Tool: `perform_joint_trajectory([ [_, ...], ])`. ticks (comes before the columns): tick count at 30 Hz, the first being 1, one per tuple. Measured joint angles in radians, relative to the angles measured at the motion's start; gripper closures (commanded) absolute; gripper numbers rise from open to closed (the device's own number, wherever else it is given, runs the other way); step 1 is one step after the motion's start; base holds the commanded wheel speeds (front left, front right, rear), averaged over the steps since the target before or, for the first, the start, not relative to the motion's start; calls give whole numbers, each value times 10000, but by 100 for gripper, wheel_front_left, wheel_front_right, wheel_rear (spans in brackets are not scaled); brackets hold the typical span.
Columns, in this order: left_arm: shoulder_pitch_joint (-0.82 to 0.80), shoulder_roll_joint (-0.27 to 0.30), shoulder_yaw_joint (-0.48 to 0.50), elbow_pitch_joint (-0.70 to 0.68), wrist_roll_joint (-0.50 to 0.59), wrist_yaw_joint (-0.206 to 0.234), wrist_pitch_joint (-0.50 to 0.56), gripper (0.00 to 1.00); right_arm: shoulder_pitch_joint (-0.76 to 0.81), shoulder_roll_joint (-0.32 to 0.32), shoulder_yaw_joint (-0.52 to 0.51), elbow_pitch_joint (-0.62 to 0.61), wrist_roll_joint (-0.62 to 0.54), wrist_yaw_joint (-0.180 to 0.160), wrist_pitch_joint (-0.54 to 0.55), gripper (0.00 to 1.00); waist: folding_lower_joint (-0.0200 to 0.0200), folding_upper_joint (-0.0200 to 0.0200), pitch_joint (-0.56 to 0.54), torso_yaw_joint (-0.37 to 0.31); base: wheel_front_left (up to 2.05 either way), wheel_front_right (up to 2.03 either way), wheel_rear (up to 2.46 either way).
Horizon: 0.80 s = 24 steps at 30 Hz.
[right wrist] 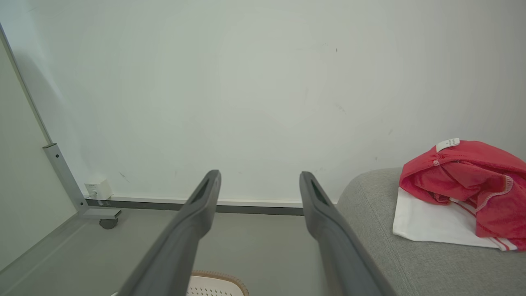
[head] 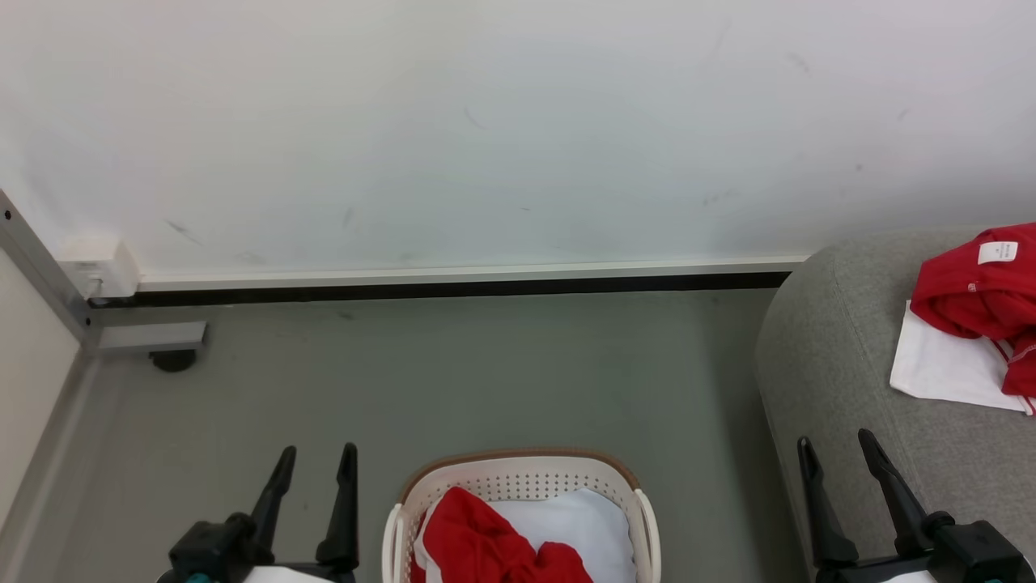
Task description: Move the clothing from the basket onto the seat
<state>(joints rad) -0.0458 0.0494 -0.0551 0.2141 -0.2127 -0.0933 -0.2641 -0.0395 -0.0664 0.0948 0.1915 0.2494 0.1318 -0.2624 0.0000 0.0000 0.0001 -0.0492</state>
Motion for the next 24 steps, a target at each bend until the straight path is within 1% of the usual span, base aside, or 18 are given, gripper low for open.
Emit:
perform_joint_trajectory([
  [6, -54, 0, -21, 36, -270, 6, 0, 0, -199, -61, 67, 21, 12, 0, 0, 0, 0, 0, 186, -128, 0, 0, 0],
  [14, -515, -4, -132, 209, -397, 13, 0, 0, -875, -142, 272, -12, 12, 0, 0, 0, 1, 0, 880, -400, 0, 0, 0],
  [20, -1087, -6, -240, 345, -201, -48, 0, 0, -1480, -190, 330, -138, 10, 0, 0, 0, 1, 0, 1605, -645, 0, 0, 0],
  [24, -1644, 40, -293, 662, 169, -140, 0, 0, -1798, -184, 226, -270, 88, 0, 0, 0, 2, 0, 2165, -794, 0, 0, 0],
])
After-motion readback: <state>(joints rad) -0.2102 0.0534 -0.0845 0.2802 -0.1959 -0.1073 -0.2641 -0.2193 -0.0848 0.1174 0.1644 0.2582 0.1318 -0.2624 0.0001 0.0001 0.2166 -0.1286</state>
